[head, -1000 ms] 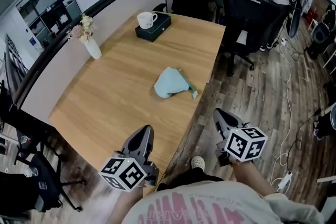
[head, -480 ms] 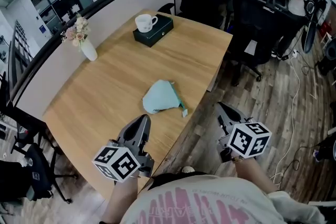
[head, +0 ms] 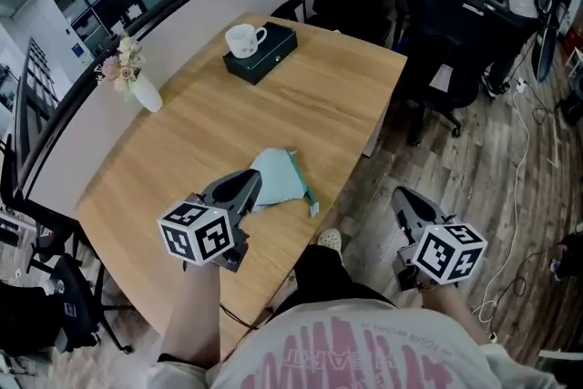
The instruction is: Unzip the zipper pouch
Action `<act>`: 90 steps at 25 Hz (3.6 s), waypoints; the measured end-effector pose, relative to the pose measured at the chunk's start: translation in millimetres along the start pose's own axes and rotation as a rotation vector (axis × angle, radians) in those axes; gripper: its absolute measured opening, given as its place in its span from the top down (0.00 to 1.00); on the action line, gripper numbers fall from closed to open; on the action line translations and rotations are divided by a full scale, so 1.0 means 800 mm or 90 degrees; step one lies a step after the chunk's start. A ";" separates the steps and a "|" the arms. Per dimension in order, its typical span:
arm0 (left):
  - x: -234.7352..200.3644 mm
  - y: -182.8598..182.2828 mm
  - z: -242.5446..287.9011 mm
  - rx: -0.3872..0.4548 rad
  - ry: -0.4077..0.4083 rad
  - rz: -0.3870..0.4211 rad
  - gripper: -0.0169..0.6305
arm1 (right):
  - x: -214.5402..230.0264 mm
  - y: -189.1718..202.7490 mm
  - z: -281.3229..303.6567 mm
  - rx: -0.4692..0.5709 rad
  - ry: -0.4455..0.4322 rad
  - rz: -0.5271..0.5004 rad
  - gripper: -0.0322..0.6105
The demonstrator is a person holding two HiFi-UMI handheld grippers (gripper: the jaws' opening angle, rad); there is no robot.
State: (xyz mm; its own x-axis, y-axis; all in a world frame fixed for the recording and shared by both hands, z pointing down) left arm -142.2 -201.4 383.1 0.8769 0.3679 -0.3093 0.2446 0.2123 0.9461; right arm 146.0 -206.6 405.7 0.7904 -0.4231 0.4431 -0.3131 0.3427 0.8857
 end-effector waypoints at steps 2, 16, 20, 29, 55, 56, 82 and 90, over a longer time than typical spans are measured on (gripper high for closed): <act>-0.010 0.008 0.027 -0.031 0.009 0.015 0.88 | 0.016 -0.005 0.003 0.003 0.013 0.001 0.95; -0.099 0.104 0.163 -0.306 0.101 0.050 0.58 | 0.103 -0.018 0.112 -0.051 0.040 0.012 0.95; -0.110 0.140 0.166 -0.398 0.126 0.051 0.51 | 0.116 -0.007 0.136 -0.072 0.043 0.019 0.95; -0.120 0.175 0.160 -0.433 0.098 0.072 0.70 | 0.113 0.020 0.155 -0.107 0.030 0.020 0.95; 0.100 -0.039 0.104 0.058 0.324 0.187 0.95 | -0.084 -0.061 0.157 -0.134 -0.285 0.354 0.84; 0.104 -0.044 0.101 0.064 0.329 0.197 0.95 | -0.093 -0.060 0.154 -0.150 -0.299 0.412 0.80; 0.139 -0.032 0.089 0.025 0.398 0.321 0.95 | -0.124 -0.054 0.167 -0.185 -0.276 0.568 0.95; 0.121 -0.028 0.097 0.040 0.309 0.304 0.95 | -0.116 -0.047 0.176 -0.147 -0.231 0.419 0.95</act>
State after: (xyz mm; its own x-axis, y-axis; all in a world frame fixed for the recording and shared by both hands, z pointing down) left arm -30.9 -240.6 339.4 0.6134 0.7754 0.1498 -0.0867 -0.1225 0.9887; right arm 10.0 -298.4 350.3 0.2472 -0.3064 0.9193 -0.5081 0.7668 0.3922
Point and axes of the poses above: the fingertips, and each gripper's own axes: z forward along the fingers, x to its right, y out of its underside, the point moved 2 cm from there along -z, backward along the fingers, and after that the axes turned 14 degrees about x, right-handed, at the moved point
